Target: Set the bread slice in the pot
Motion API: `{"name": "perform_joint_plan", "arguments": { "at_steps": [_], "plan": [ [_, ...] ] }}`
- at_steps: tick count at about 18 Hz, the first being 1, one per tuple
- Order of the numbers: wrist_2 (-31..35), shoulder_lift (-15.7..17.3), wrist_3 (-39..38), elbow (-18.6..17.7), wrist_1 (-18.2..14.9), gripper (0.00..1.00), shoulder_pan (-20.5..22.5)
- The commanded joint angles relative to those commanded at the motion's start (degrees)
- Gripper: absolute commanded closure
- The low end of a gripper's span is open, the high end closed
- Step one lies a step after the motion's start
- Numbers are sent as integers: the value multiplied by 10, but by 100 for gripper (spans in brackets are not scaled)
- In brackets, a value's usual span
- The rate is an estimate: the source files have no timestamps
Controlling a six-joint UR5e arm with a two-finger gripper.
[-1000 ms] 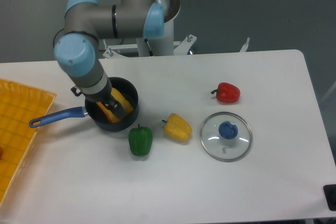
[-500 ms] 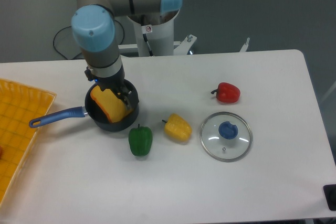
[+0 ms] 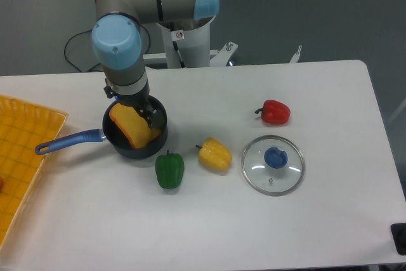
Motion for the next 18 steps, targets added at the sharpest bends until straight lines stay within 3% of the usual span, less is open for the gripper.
{"name": "perform_joint_plan", "arguments": {
  "at_steps": [7, 18],
  "plan": [
    [-1, -18, -8, -35, 8, 0, -28],
    [1, -59, -33, -21, 9, 0, -48]
  ]
}}
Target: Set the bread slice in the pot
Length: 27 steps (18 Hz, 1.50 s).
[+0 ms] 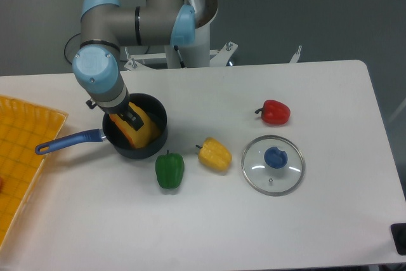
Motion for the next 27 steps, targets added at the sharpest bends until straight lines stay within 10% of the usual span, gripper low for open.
{"name": "perform_joint_plan", "arguments": {
  "at_steps": [27],
  "plan": [
    [29, -35, 4, 5, 7, 0, -14]
  ]
}}
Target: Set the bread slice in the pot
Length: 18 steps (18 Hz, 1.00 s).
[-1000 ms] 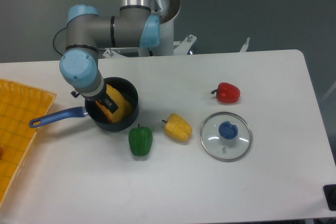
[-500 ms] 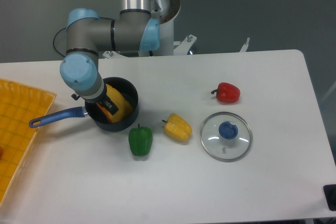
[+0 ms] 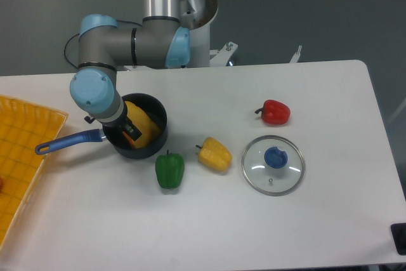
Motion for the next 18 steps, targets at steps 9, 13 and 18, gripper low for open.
{"name": "perform_joint_plan", "arguments": {
  "at_steps": [9, 13, 18],
  "plan": [
    [2, 0, 3, 4, -1, 0, 10],
    [2, 0, 3, 3, -1, 0, 11],
    [3, 7, 4, 34, -7, 0, 25]
  ]
}}
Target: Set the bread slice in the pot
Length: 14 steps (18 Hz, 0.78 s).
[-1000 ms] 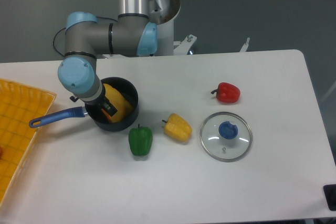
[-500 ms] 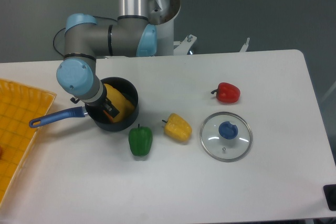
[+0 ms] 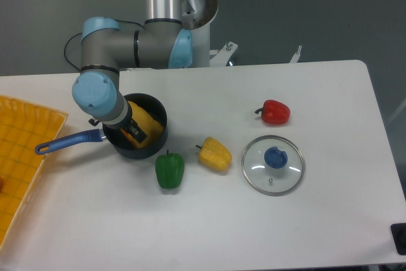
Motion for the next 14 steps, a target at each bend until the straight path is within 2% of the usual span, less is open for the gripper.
{"name": "perform_joint_plan", "arguments": {
  "at_steps": [3, 8, 14],
  "plan": [
    [4, 14, -1, 15, 9, 0, 4],
    [4, 23, 14, 74, 8, 0, 22],
    [4, 37, 70, 77, 6, 0, 35]
  ]
}}
